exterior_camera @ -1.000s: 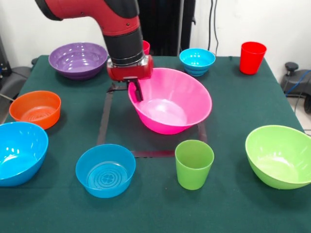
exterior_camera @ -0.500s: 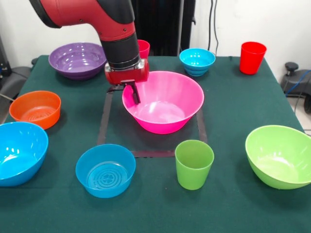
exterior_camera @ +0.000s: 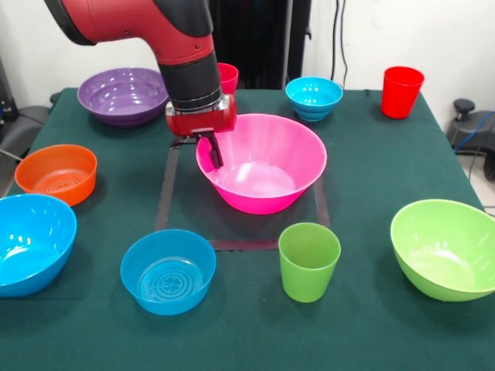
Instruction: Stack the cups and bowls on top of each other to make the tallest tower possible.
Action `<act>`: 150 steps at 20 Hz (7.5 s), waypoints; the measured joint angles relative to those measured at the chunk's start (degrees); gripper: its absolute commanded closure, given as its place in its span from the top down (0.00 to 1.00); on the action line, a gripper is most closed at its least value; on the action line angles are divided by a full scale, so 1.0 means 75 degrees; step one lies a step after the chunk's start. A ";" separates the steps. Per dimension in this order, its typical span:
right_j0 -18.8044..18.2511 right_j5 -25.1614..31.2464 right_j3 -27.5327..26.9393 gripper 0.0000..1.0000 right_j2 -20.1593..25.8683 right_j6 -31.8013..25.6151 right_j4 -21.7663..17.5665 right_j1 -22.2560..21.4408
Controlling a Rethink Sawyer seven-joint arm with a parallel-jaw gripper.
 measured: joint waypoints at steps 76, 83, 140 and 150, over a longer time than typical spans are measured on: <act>-0.0607 0.3128 -0.0308 1.00 0.1325 0.0000 -0.0119 -0.1673; -0.0589 0.4204 -0.0918 1.00 0.1703 -0.0002 0.0022 -0.1866; -0.0150 0.7203 -0.7731 1.00 0.2340 -0.3631 -0.0437 0.1733; -0.0397 0.6598 -0.7144 1.00 0.1993 -0.3631 -0.0472 0.1160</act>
